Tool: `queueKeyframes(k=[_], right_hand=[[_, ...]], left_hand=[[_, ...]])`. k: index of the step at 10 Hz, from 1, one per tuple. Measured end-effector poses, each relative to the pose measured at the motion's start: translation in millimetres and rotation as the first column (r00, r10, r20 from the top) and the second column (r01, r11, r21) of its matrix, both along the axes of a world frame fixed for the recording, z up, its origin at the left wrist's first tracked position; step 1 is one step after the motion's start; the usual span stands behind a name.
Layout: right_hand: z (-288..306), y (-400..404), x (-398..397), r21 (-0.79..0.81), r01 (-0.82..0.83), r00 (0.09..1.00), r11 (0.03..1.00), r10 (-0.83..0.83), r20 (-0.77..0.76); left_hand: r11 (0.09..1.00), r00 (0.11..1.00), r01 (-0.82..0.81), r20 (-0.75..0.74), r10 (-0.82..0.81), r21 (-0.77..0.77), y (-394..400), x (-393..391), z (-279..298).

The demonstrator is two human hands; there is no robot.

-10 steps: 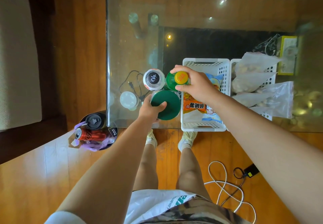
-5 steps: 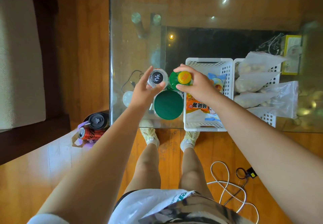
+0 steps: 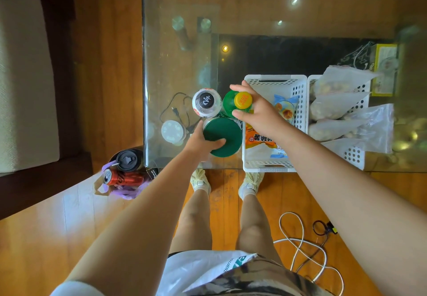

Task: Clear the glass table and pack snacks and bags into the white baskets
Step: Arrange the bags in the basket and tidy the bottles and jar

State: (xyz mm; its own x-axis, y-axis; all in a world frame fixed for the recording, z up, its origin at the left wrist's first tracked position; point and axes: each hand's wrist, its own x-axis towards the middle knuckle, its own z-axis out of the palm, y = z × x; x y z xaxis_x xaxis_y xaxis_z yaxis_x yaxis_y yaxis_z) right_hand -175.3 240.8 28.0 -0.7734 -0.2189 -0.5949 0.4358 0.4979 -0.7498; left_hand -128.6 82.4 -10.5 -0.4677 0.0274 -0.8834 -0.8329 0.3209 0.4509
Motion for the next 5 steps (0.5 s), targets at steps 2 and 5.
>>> queueKeyframes(k=[2,5], right_hand=[[-6.6,7.4,9.3,0.023,0.044,0.999,0.999,-0.044,0.025],[51.0,75.4,80.5,-0.037,0.189,0.98,0.981,-0.186,0.077]], left_hand=[[0.998,0.999,-0.047,-0.027,0.045,-0.053,2.0,4.9,-5.5],[0.939,0.962,-0.271,-0.036,0.269,-0.211,8.2,29.2,21.6]])
